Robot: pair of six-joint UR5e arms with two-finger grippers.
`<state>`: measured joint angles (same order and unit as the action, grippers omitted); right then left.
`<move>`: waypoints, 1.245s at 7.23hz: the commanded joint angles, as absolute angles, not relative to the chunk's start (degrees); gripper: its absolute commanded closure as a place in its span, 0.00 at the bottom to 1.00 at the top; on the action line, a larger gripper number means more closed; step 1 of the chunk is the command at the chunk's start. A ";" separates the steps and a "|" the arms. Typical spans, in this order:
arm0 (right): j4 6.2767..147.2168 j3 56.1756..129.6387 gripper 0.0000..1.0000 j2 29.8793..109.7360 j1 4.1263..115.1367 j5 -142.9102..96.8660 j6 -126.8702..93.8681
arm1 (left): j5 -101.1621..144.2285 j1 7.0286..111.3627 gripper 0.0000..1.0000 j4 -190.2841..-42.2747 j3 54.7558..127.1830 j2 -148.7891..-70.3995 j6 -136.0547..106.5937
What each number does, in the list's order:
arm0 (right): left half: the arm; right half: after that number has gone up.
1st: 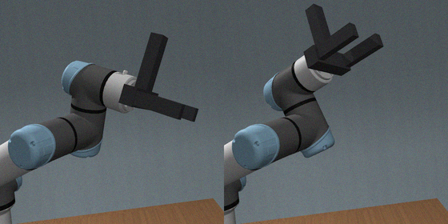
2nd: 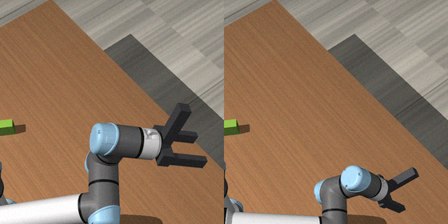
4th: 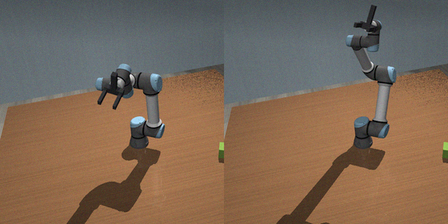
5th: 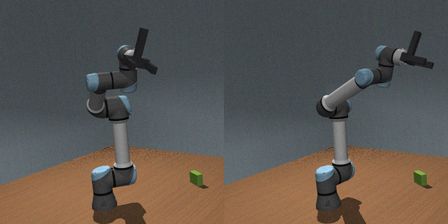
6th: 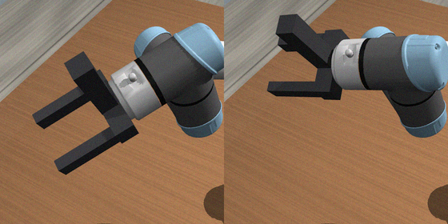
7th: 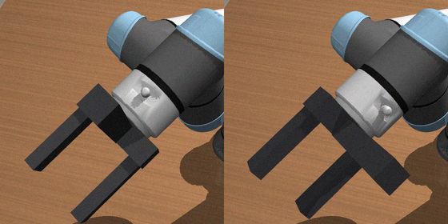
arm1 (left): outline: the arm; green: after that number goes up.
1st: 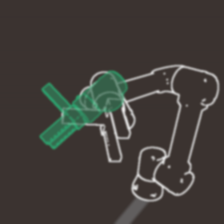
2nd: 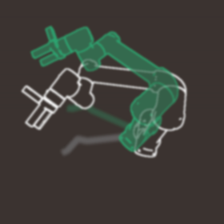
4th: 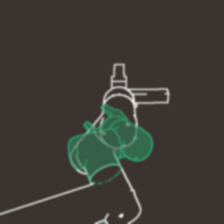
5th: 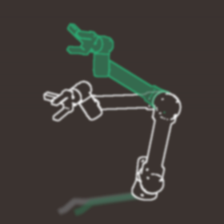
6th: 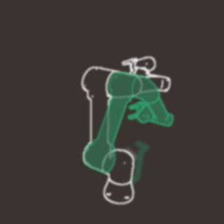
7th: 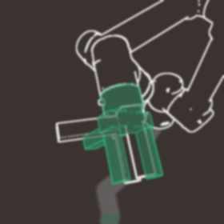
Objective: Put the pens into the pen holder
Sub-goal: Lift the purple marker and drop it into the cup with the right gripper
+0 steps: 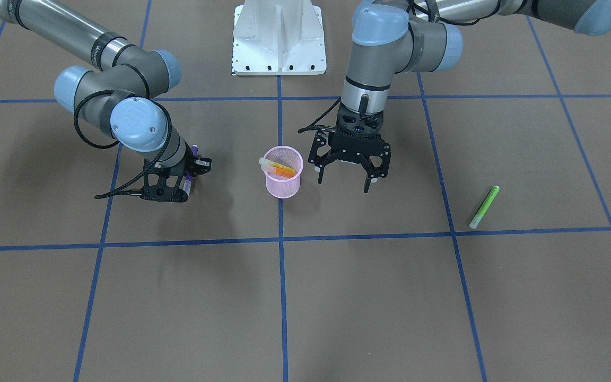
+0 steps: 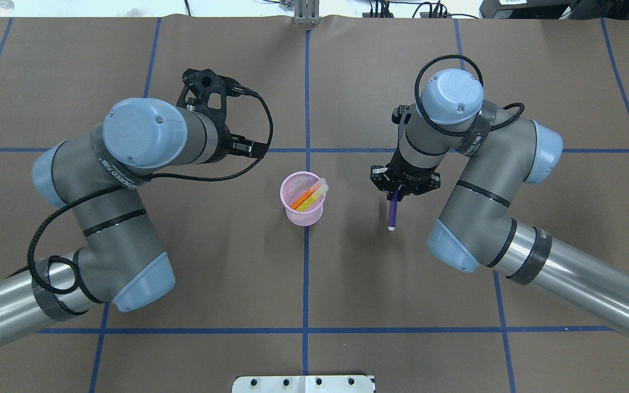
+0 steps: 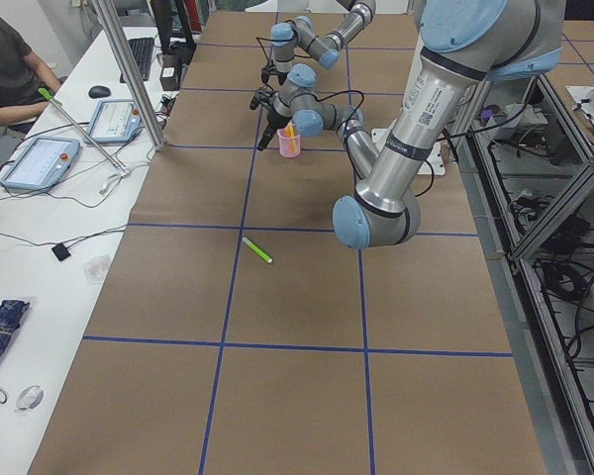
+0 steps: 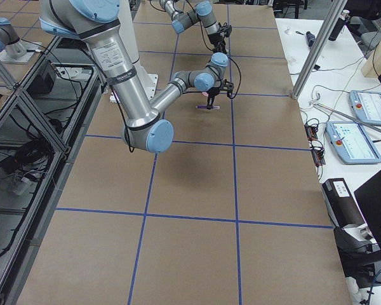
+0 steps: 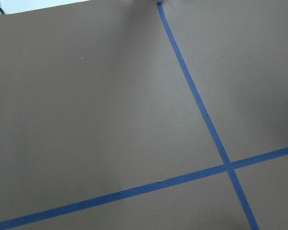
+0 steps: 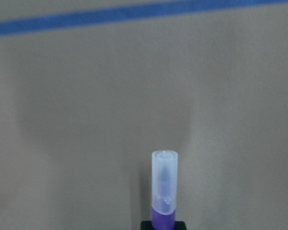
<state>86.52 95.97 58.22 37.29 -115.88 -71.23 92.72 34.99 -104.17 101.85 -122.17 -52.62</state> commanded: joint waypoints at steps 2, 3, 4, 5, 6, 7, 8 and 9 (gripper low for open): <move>83.59 102.13 1.00 53.63 33.14 -96.37 -88.72 | 101.75 42.25 0.01 -104.94 105.37 -112.36 -43.28; 83.58 102.83 1.00 53.09 31.83 -87.98 -89.55 | 105.34 44.71 0.01 -104.94 106.08 -109.80 -42.02; 83.67 103.53 1.00 52.48 31.47 -83.54 -89.82 | 107.38 46.30 0.01 -104.94 106.08 -108.64 -40.62; 83.85 103.71 1.00 51.95 30.07 -80.10 -90.35 | 107.58 46.49 0.01 -104.94 105.91 -108.46 -40.34; 84.11 102.75 1.00 50.81 25.10 -70.15 -90.79 | 107.58 46.49 0.01 -104.94 105.65 -108.46 -40.34; 84.11 102.40 1.00 50.71 22.96 -66.66 -90.88 | 107.58 46.58 0.01 -104.94 105.56 -108.37 -40.34; 84.11 102.13 1.00 49.41 22.16 -66.27 -91.05 | 107.58 46.84 0.01 -104.94 105.21 -108.37 -40.34; 84.11 102.13 1.00 49.66 20.23 -64.62 -91.66 | 107.58 47.02 0.01 -104.94 105.21 -108.37 -40.34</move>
<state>84.10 102.31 50.00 22.52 -67.05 -91.09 107.56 46.77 -104.94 105.35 -108.40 -40.36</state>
